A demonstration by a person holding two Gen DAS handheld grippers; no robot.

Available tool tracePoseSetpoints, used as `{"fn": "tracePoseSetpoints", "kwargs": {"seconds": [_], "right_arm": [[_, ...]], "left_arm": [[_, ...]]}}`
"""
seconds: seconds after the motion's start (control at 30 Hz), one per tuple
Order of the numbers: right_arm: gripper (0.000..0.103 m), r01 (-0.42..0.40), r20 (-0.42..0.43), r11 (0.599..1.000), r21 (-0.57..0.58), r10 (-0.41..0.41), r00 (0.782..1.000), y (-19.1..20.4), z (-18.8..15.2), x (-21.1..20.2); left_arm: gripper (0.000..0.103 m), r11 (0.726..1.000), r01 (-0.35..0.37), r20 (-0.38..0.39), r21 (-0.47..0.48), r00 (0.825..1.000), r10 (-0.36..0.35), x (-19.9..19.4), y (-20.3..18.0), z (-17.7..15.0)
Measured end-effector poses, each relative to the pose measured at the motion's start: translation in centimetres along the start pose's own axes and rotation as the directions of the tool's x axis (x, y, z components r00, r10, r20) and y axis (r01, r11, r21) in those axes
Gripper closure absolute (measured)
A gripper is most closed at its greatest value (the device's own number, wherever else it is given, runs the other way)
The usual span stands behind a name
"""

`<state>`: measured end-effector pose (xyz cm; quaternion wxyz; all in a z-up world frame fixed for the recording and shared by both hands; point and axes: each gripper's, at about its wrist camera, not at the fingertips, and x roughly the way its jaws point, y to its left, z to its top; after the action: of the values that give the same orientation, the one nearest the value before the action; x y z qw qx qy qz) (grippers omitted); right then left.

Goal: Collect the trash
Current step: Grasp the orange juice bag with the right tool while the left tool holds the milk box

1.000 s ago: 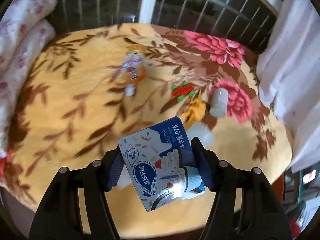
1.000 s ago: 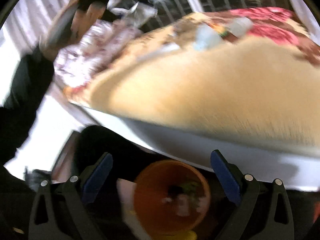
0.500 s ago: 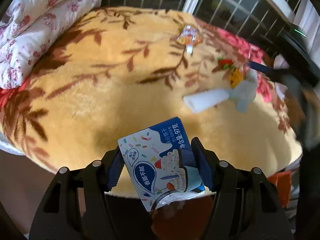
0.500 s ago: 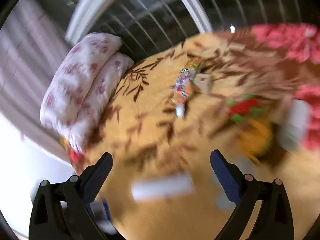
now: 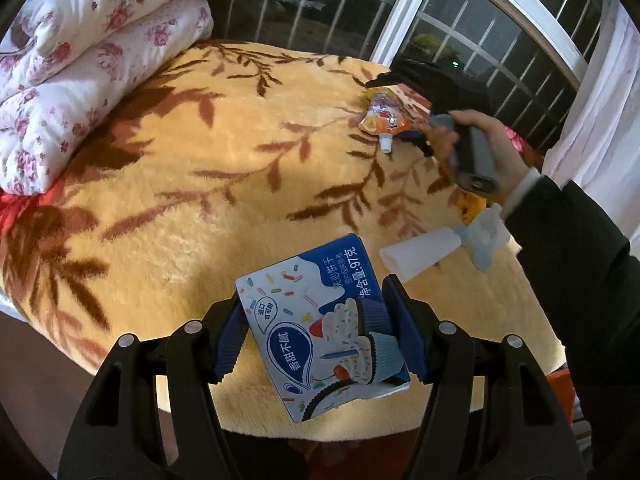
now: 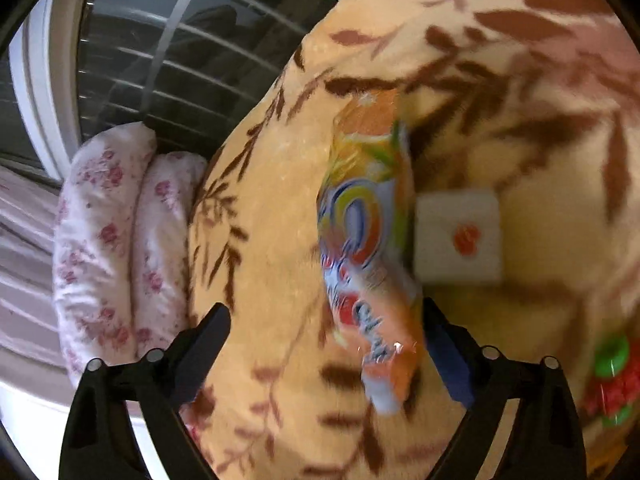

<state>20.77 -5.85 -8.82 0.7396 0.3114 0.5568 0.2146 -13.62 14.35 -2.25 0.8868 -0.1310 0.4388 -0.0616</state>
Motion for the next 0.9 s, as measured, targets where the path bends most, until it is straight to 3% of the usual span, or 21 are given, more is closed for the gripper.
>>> {"fn": "tracePoseSetpoints", "kwargs": {"seconds": [0.1,0.2,0.3,0.33,0.43,0.53,0.7,0.8,0.9], "right_arm": [[0.027,0.024,0.018,0.999,0.029,-0.025,1.000,-0.1,1.2,1.5],[0.030,0.051,0.034,0.997,0.051,-0.053,0.998,-0.4,1.9,2.5],[0.049,0.098,0.055,0.994,0.038,-0.100,0.993,-0.3,2.0,2.5],[0.050,0.124,0.058,0.992,0.027,-0.125,0.990,-0.3,2.0,2.5],[0.053,0.176,0.083,0.983,-0.052,-0.172,0.982,0.4,1.3,1.9],[0.053,0.259,0.141,0.946,-0.197,-0.234,0.962,1.9,-1.1,0.6],[0.054,0.269,0.253,0.894,-0.359,-0.184,0.950,3.7,-6.5,-5.2],[0.053,0.206,0.265,0.908,-0.366,-0.110,0.958,2.7,-9.4,-10.3],[0.053,0.216,0.285,0.901,-0.376,-0.109,0.952,1.4,-12.5,-14.6]], "left_arm": [[0.040,1.000,0.004,0.003,0.005,1.000,-0.004,0.3,-0.1,0.2],[0.040,1.000,0.003,0.003,0.014,1.000,-0.003,0.7,-0.6,0.3],[0.040,1.000,0.004,0.001,0.028,1.000,-0.004,1.1,-1.3,0.5],[0.040,0.999,0.005,0.004,0.033,1.000,-0.006,1.2,-1.6,0.5],[0.040,0.999,-0.010,0.015,0.046,1.000,0.009,1.7,-2.3,0.5],[0.040,0.997,-0.034,0.032,0.065,0.999,0.032,2.1,-3.1,0.3],[0.040,0.991,-0.084,0.043,0.101,0.996,0.080,2.2,-4.7,0.1],[0.040,0.985,-0.122,0.057,0.125,0.992,0.116,1.9,-5.9,-0.1],[0.040,0.973,-0.163,0.093,0.164,0.984,0.150,1.1,-8.0,-0.6]]}}
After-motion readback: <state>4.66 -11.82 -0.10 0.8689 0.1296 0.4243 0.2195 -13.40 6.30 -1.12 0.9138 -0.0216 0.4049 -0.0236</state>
